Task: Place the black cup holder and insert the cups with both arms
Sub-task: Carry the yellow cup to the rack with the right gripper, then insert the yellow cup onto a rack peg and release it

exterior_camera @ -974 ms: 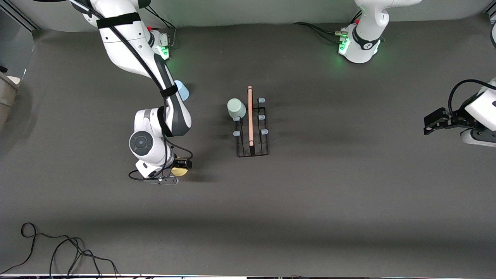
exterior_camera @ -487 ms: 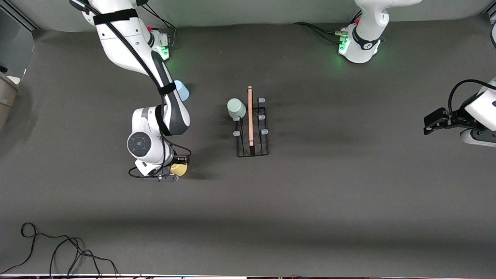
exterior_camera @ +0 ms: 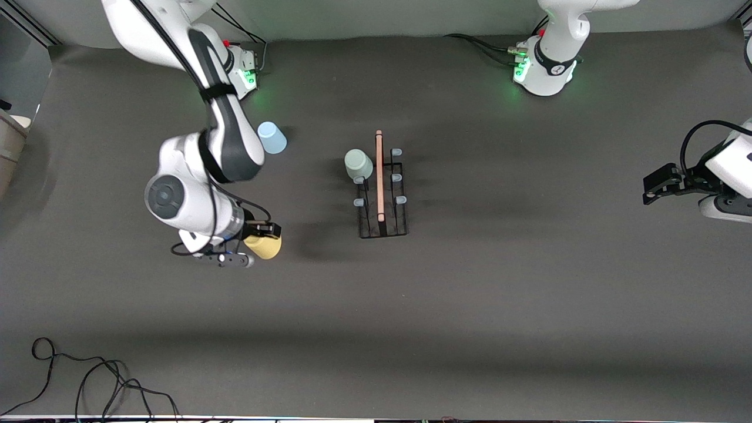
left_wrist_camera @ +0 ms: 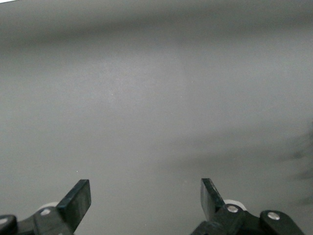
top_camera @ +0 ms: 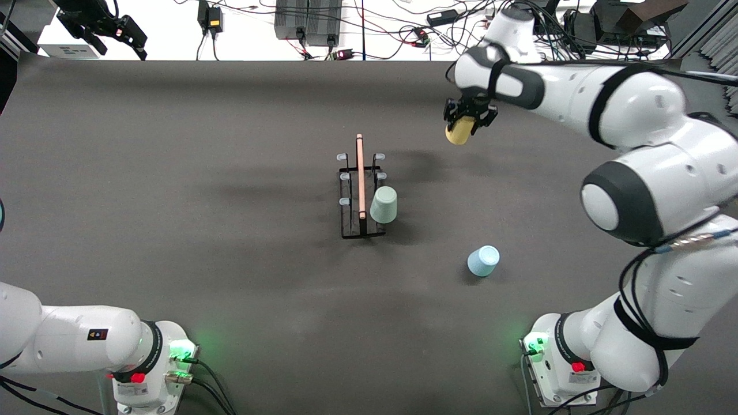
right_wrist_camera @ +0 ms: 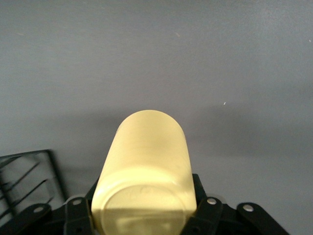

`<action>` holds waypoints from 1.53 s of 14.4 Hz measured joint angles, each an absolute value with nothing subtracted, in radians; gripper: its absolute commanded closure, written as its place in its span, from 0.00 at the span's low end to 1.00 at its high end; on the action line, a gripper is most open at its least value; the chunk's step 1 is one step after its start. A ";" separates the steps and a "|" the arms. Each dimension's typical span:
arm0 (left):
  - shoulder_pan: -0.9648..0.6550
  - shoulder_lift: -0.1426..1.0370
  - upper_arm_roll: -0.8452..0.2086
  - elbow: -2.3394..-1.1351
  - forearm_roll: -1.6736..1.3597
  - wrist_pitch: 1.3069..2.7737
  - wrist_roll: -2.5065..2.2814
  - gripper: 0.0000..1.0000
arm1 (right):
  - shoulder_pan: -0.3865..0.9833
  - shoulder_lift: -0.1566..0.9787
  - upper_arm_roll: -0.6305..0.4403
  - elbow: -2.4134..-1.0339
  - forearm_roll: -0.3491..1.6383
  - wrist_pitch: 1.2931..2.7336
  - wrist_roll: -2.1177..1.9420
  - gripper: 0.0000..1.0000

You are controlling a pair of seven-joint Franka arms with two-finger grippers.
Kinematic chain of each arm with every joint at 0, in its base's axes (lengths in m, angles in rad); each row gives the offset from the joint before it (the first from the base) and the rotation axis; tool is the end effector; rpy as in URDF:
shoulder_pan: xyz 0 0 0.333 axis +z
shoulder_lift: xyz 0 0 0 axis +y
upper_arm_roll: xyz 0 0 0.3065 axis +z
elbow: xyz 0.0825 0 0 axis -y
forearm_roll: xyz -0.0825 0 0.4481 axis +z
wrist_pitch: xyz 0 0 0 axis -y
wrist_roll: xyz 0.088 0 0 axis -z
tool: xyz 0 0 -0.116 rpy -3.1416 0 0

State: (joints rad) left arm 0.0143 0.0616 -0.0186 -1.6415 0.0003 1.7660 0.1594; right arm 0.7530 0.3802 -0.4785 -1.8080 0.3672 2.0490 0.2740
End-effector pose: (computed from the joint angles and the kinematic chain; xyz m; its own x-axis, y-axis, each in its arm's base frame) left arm 0.6514 -0.0025 0.5463 0.9847 -0.1629 0.0622 -0.1627 -0.9866 -0.0091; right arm 0.6429 0.2186 0.2945 0.9797 -0.1538 -0.1288 -0.1677 -0.9801 -0.1058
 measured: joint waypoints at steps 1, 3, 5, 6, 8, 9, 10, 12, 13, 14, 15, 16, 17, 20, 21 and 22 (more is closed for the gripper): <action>0.014 0.062 -0.019 -1.641 0.000 1.766 0.159 0.00 | 0.757 0.363 -0.475 -1.782 0.368 2.015 0.322 1.00; 0.014 0.061 -0.018 -1.641 0.000 1.765 0.159 0.00 | 0.792 0.352 -0.470 -1.717 0.368 1.977 0.449 1.00; 0.014 0.061 -0.018 -1.641 0.000 1.761 0.159 0.00 | 0.856 0.354 -0.463 -1.681 0.369 1.974 0.581 1.00; 0.014 0.061 -0.018 -1.641 0.000 1.761 0.159 0.00 | 0.894 0.358 -0.462 -1.674 0.369 1.975 0.638 1.00; 0.014 0.061 -0.018 -1.640 0.000 1.761 0.159 0.00 | 0.971 0.377 -0.460 -1.670 0.369 1.992 0.744 1.00; 0.014 0.061 -0.018 -1.640 0.000 1.760 0.159 0.00 | 1.001 0.390 -0.460 -1.669 0.369 2.007 0.785 1.00; 0.014 0.060 -0.018 -1.640 0.000 1.760 0.159 0.00 | 1.024 0.403 -0.459 -1.667 0.369 2.019 0.817 1.00; 0.014 0.060 -0.018 -1.640 0.000 1.758 0.159 0.00 | 1.057 0.428 -0.459 -1.665 0.369 2.046 0.860 1.00; 0.014 0.061 -0.018 -1.640 0.000 1.758 0.159 0.00 | 1.067 0.441 -0.459 -1.665 0.369 2.060 0.869 1.00; 0.014 0.061 -0.018 -1.640 0.000 1.758 0.159 0.00 | 1.075 0.454 -0.459 -1.664 0.369 2.072 0.873 1.00; 0.014 0.061 -0.018 -1.640 0.000 1.758 0.159 0.00 | 1.080 0.467 -0.459 -1.664 0.369 2.087 0.879 1.00; 0.014 0.061 -0.018 -1.640 0.000 1.758 0.159 0.00 | 1.084 0.480 -0.459 -1.663 0.369 2.103 0.888 1.00; 0.014 0.061 -0.018 -1.640 0.000 1.758 0.159 0.00 | 1.090 0.494 -0.459 -1.663 0.369 2.115 0.891 1.00; 0.014 0.061 -0.019 -1.640 0.000 1.758 0.159 0.00 | 1.110 0.533 -0.459 -1.663 0.369 2.143 0.900 1.00; 0.014 0.061 -0.019 -1.640 0.000 1.758 0.159 0.00 | 1.113 0.544 -0.459 -1.663 0.369 2.147 0.901 1.00; 0.014 0.061 -0.019 -1.640 0.000 1.757 0.159 0.00 | 1.114 0.552 -0.459 -1.663 0.369 2.152 0.901 1.00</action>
State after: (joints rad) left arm 0.0143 0.0605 -0.0186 -1.6405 0.0003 1.7575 0.1593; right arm 1.1138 0.5523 -0.4589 -1.6625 0.3686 2.1516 0.9008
